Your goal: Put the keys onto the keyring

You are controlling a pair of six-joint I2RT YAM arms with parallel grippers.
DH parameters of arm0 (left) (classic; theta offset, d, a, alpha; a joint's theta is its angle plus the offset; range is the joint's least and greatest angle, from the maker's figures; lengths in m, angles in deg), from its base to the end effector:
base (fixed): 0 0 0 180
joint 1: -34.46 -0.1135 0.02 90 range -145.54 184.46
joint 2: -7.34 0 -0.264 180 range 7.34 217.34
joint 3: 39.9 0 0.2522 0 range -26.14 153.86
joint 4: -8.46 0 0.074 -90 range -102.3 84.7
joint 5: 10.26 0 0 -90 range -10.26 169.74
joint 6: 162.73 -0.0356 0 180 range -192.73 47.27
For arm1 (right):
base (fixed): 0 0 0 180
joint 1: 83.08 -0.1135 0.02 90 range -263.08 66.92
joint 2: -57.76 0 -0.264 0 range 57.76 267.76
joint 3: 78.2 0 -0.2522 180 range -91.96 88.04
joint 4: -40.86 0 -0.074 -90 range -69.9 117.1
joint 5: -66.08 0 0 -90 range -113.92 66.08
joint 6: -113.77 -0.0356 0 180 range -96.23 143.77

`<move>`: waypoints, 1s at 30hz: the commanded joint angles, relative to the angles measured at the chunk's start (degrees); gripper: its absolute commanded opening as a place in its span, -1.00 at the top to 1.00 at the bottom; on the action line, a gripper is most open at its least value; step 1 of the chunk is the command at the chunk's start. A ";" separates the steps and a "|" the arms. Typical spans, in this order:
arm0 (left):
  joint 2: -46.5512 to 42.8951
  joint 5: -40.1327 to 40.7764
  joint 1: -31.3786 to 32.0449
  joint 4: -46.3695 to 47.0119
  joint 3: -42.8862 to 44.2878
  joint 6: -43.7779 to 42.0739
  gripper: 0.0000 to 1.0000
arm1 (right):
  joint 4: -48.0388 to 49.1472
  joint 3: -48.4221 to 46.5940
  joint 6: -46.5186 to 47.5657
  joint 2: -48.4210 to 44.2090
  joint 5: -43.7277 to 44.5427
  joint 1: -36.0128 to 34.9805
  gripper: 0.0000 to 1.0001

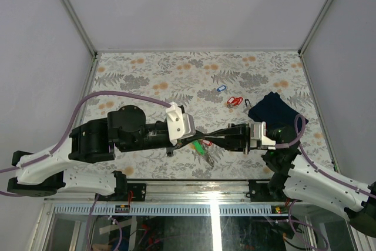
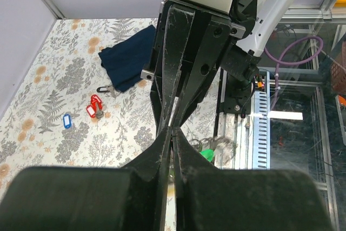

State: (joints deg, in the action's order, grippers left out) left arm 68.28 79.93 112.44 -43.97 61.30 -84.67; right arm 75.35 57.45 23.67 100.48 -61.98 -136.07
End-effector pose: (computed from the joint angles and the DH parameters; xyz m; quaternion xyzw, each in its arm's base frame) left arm 0.0400 -0.1871 0.4841 0.5491 0.5513 -0.3412 0.5274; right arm 0.0791 0.1414 0.3599 -0.4510 0.2540 0.5088 0.6879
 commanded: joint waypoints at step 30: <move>-3.82 9.14 0.14 8.12 -7.70 4.19 0.97 | -23.41 -3.76 4.72 -9.78 15.21 -0.40 0.44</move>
State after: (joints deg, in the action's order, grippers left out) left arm 67.96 82.62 112.44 -42.09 59.11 -83.89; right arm 63.99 57.15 26.68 94.21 -57.24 -136.07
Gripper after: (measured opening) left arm 0.001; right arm 0.259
